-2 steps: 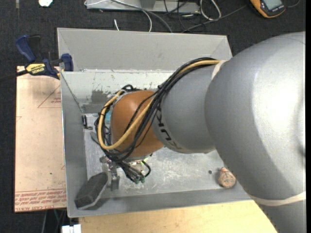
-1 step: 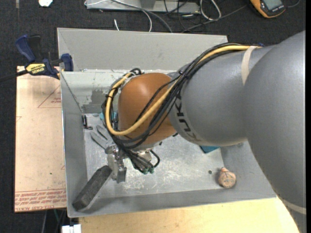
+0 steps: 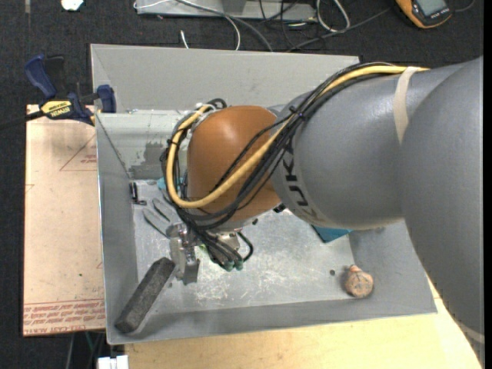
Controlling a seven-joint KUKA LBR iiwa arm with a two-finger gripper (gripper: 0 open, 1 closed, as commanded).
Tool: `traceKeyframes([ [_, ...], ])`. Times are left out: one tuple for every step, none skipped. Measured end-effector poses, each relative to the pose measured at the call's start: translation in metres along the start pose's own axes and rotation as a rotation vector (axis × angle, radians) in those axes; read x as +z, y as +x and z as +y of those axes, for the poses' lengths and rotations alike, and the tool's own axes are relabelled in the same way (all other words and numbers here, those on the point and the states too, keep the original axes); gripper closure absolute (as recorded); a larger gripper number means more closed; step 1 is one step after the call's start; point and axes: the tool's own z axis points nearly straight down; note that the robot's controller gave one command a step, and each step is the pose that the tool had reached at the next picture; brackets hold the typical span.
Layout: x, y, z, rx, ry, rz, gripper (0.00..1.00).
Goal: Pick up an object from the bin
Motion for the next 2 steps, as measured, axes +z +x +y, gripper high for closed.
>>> traceKeyframes([
  [-0.029, 0.001, -0.023, -0.038, -0.001, -0.007, 1.0],
  [0.042, 0.006, -0.007, -0.105, -0.005, -0.009, 1.0],
])
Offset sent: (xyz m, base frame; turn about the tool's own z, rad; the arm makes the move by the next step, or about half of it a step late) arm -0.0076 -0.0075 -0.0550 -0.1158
